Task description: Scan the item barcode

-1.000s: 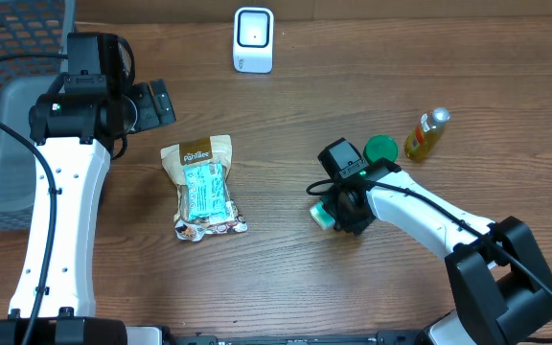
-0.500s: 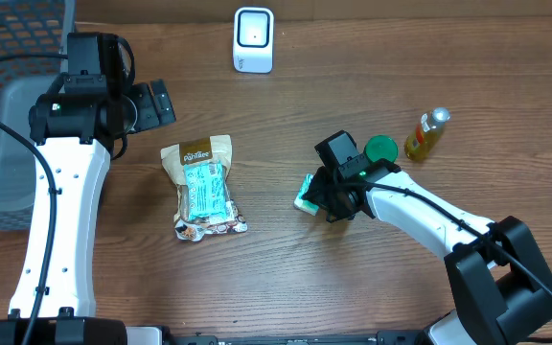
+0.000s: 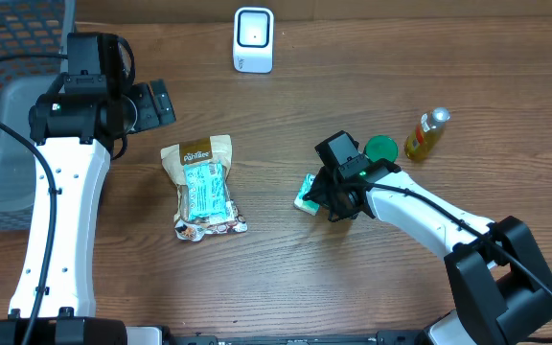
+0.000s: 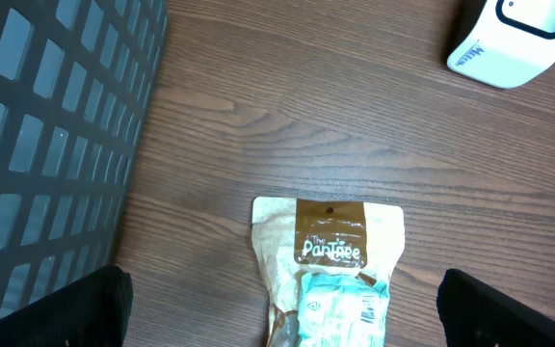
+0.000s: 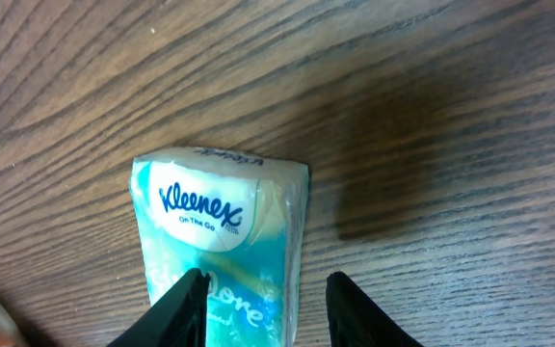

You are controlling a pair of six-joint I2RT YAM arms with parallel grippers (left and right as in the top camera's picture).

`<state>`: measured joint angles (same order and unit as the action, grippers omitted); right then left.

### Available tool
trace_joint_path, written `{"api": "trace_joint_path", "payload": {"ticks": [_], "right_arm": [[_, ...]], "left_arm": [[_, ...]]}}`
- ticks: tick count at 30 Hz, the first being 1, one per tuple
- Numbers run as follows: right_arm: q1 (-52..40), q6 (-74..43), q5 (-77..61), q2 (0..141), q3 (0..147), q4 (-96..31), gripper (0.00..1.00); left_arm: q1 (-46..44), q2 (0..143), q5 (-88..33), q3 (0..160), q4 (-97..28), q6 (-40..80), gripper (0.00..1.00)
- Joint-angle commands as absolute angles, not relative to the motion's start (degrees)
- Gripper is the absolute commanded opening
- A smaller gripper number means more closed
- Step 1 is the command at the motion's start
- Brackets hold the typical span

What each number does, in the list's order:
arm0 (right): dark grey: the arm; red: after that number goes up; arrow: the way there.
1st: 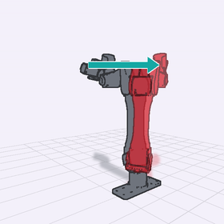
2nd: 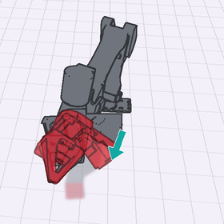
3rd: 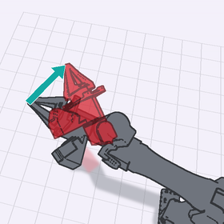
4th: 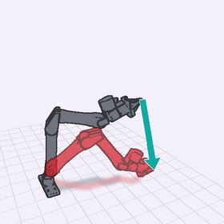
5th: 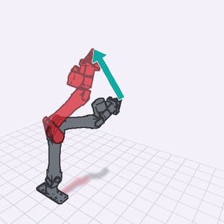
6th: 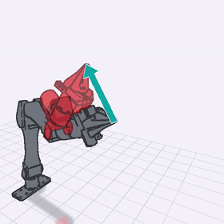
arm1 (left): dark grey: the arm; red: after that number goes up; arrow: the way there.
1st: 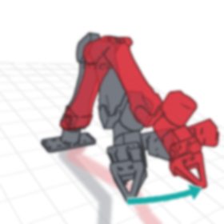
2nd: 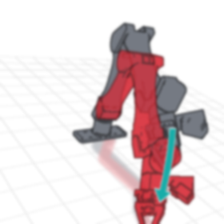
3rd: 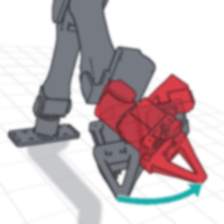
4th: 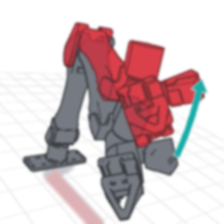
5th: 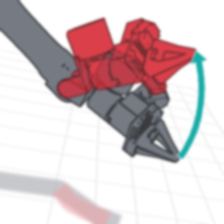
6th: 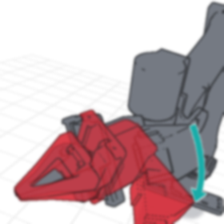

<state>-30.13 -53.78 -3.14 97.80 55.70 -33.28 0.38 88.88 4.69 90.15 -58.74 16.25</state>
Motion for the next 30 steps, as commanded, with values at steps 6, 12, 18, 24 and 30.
{"api": "trace_joint_path", "payload": {"ticks": [6, 12, 18, 24, 30], "right_arm": [[-30.33, -54.46, -1.58, 98.61, 54.94, -32.38, 0.37], [-30.30, -57.01, -1.80, 100.03, 54.30, -31.75, 0.37], [-30.30, -57.01, -1.78, 100.05, 54.30, -31.77, 0.31], [-30.30, -56.99, -2.02, 100.05, 54.30, -31.99, 0.41], [-30.26, -56.97, -2.61, 100.05, 54.33, -31.16, 0.41]], "left_arm": [[0.32, 89.03, 4.40, 90.78, -58.67, 15.20, 1.00], [0.32, 89.03, 4.40, 90.78, -58.67, 15.22, 1.00], [0.32, 89.03, 4.40, 90.78, -58.67, 15.20, 1.00], [0.32, 89.03, 4.40, 90.78, -58.67, 15.20, 1.00], [0.32, 89.03, 4.40, 90.78, -58.67, 15.20, 1.00]]}}
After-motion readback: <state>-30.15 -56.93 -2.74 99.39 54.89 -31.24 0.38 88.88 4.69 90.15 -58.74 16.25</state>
